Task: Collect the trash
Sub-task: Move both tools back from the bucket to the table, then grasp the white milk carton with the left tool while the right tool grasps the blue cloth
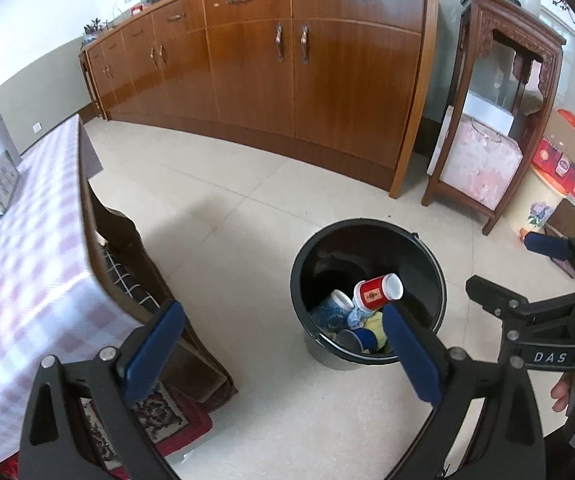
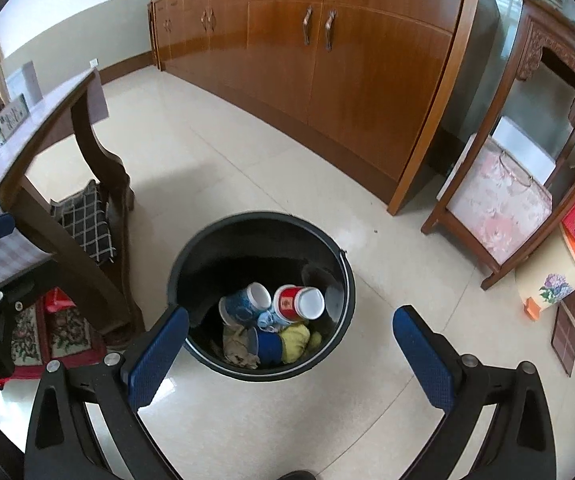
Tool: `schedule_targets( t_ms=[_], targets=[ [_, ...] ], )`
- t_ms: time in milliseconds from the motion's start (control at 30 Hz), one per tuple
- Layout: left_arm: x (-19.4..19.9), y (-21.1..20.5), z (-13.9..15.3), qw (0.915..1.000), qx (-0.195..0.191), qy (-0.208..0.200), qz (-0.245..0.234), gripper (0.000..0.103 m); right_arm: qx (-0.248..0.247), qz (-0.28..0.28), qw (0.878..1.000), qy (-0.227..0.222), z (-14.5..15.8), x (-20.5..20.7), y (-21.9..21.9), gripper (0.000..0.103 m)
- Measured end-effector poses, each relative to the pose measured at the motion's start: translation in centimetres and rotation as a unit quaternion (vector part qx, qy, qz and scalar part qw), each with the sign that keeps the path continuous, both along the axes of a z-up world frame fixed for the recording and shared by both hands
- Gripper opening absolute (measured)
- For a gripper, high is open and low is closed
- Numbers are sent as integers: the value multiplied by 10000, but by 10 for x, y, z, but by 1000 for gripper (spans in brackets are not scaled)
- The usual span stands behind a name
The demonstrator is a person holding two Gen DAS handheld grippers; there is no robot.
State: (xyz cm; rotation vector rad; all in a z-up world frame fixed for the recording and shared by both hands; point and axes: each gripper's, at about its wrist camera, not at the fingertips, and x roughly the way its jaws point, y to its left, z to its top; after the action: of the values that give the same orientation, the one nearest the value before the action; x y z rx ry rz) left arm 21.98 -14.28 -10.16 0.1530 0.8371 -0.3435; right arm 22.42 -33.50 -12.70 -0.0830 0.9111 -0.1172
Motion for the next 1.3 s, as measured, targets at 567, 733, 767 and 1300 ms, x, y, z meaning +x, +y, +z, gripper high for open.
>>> schedule_targets(
  t_ms=[567,733,767,1300],
  targets=[
    [-32,93,65,9931,-290,-638,938,100,114,872,9935,-729,69,-16,88,103],
    [-43,149,78,9842,-335,-900,1486,100,329,1384,9851,-969,82,-10,137,103],
    [-45,157,78,9828,-365,-922,1557,100,259,1487,9830,-1044,83,-9,150,103],
    [-65,347,66,9320,-95,-1000,3481,99,473,2761,9554,-931,78,20,314,103]
  ],
)
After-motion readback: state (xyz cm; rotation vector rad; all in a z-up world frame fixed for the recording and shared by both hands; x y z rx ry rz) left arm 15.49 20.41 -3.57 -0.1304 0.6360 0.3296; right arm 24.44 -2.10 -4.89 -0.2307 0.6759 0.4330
